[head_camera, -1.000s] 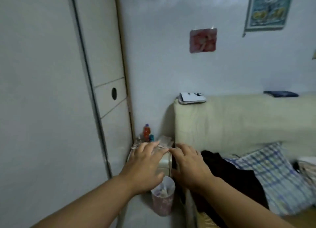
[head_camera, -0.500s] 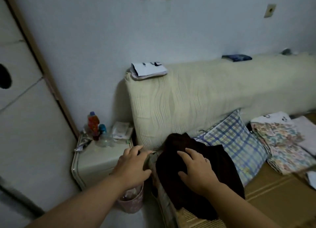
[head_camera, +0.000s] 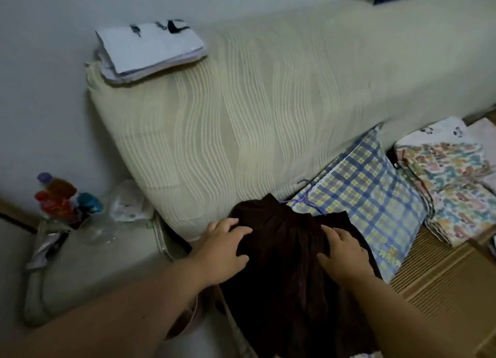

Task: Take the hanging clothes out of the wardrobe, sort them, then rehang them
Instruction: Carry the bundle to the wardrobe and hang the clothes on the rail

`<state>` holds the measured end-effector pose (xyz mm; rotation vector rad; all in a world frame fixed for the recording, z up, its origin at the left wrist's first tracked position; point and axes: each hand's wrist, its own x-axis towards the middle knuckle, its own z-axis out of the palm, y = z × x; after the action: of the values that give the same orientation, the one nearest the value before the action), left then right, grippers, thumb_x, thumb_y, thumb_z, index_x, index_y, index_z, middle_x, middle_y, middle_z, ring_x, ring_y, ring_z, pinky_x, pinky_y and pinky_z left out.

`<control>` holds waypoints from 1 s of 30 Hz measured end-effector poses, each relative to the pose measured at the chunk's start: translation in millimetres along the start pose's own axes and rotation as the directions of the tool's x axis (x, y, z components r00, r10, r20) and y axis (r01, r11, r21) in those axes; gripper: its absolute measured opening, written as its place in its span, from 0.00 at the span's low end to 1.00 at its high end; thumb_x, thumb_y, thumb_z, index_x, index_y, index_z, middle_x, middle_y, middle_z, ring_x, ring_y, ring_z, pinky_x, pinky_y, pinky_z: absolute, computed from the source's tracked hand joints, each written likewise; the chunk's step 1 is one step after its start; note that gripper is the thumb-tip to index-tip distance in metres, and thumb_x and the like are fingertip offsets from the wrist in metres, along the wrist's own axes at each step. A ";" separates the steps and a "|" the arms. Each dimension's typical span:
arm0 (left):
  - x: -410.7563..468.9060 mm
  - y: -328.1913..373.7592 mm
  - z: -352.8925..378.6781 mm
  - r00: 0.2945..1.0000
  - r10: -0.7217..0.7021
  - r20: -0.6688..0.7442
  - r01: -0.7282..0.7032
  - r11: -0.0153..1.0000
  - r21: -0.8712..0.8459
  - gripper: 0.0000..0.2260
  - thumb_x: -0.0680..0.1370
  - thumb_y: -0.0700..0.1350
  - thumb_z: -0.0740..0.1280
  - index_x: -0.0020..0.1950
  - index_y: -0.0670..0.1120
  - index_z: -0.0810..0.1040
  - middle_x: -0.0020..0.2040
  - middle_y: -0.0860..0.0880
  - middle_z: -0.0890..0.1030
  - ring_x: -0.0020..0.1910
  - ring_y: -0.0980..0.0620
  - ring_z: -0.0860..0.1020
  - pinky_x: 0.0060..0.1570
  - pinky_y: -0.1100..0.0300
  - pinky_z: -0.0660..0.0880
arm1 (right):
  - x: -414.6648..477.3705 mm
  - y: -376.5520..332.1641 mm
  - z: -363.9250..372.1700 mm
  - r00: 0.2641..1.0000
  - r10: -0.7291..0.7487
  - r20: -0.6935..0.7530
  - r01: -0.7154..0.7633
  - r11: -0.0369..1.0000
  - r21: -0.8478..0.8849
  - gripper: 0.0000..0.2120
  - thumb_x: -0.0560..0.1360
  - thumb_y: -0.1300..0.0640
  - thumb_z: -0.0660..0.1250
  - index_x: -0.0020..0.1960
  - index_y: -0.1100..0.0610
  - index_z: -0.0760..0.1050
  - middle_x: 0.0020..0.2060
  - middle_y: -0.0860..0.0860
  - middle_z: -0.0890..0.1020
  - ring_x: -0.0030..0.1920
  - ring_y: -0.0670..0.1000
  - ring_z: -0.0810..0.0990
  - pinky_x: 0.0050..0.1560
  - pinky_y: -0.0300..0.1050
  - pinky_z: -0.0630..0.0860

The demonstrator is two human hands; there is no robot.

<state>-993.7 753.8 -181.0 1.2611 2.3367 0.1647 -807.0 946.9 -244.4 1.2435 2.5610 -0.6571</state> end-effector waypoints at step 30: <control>247.3 -29.9 71.0 0.983 0.025 0.183 -0.038 0.997 0.066 0.43 0.77 0.56 0.63 0.76 0.46 0.34 0.79 0.49 0.45 0.77 0.51 0.51 0.74 0.58 0.52 | 225.1 74.3 24.3 0.991 -0.103 0.083 0.091 0.985 0.145 0.10 0.80 0.48 0.56 0.54 0.47 0.75 0.48 0.49 0.77 0.51 0.50 0.76 0.52 0.46 0.72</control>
<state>-1097.9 929.8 -340.0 1.2899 2.1836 -0.0216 -887.6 1130.3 -373.4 1.1074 2.5518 -0.9075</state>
